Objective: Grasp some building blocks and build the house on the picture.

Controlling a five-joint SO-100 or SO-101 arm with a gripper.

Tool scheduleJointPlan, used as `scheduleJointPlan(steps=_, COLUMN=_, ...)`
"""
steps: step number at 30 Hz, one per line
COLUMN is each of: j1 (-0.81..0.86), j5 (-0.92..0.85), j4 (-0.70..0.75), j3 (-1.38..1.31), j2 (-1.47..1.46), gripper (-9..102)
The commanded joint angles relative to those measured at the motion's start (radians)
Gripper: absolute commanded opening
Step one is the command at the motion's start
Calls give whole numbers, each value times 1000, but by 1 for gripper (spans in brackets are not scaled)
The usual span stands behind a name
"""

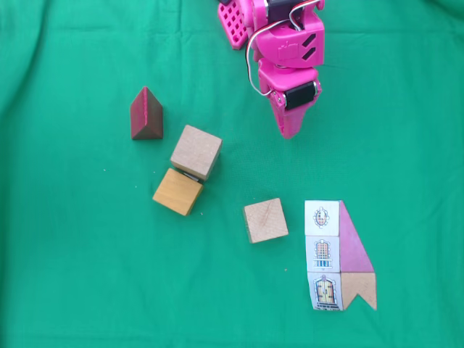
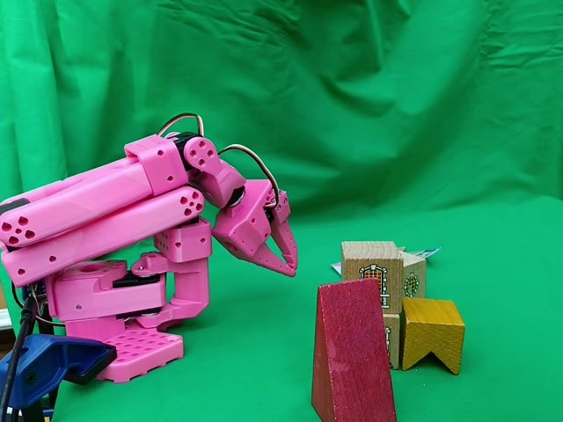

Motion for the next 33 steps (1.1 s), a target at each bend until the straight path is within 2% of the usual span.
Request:
scheduleJointPlan(steps=1, j1=-11, j5=6, j4=-14, j3=15, j2=60, gripper=-6)
scheduleJointPlan(steps=26, j1=-11, j5=-9, j4=-14, j3=8, j2=54, gripper=-5)
scheduleJointPlan(steps=33, j1=-11, j5=5, j4=-14, j3=-166, j2=23, gripper=-5)
